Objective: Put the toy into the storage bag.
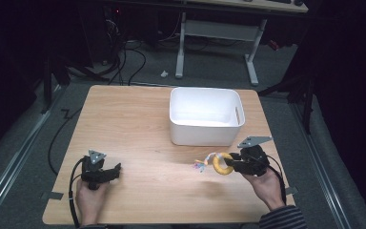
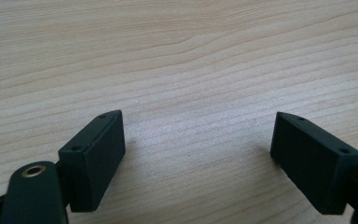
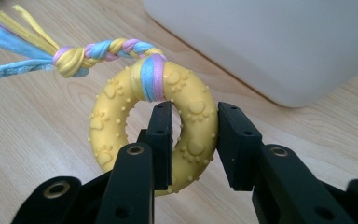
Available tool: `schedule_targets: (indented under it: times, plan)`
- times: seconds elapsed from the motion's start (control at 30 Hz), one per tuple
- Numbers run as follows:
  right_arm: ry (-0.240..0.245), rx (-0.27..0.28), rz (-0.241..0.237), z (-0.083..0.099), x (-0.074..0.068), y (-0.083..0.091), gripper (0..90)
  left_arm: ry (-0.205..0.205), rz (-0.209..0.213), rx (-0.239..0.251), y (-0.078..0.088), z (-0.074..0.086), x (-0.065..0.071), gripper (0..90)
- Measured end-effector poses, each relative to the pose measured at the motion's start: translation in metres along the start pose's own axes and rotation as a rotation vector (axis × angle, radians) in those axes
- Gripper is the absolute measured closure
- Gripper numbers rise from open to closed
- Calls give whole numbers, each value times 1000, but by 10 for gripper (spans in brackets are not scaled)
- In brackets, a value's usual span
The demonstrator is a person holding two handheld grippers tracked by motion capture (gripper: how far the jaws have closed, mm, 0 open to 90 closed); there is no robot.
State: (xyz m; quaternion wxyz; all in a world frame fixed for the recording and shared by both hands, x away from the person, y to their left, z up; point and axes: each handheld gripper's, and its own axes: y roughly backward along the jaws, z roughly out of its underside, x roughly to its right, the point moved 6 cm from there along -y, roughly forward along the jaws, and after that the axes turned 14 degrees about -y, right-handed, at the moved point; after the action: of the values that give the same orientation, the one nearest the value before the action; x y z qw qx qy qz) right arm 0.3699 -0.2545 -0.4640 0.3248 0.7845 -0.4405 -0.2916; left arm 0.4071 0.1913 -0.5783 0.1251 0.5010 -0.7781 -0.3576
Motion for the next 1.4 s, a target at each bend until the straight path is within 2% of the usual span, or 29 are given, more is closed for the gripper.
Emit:
schedule_targets:
  times: [0.1,0.27,0.33,0.5,0.67,0.8,1.0,1.13,1.4]
  plan:
    - [-24,10,-27,-3,3,5,679,0,-1,0,0,0,0,178]
    - [-36,32,-9,-13,8,14,679,1,-3,-1,0,0,1,177]
    - [-43,34,-23,-16,9,17,679,2,-4,-2,0,0,1,176]
    - [-35,40,-21,-25,10,26,679,2,-3,-2,0,0,1,176]
    - [-60,57,-41,-38,14,32,679,-2,-2,0,0,0,1,177]
    - [-43,64,-32,-50,15,32,679,-5,2,-1,0,0,1,177]
    - [-41,96,-46,-71,12,36,679,-5,3,1,0,0,1,178]
    - [-18,101,-27,-84,10,39,679,-5,4,1,0,0,1,178]
    - [-29,98,-28,-104,13,37,679,-5,4,1,0,0,1,178]
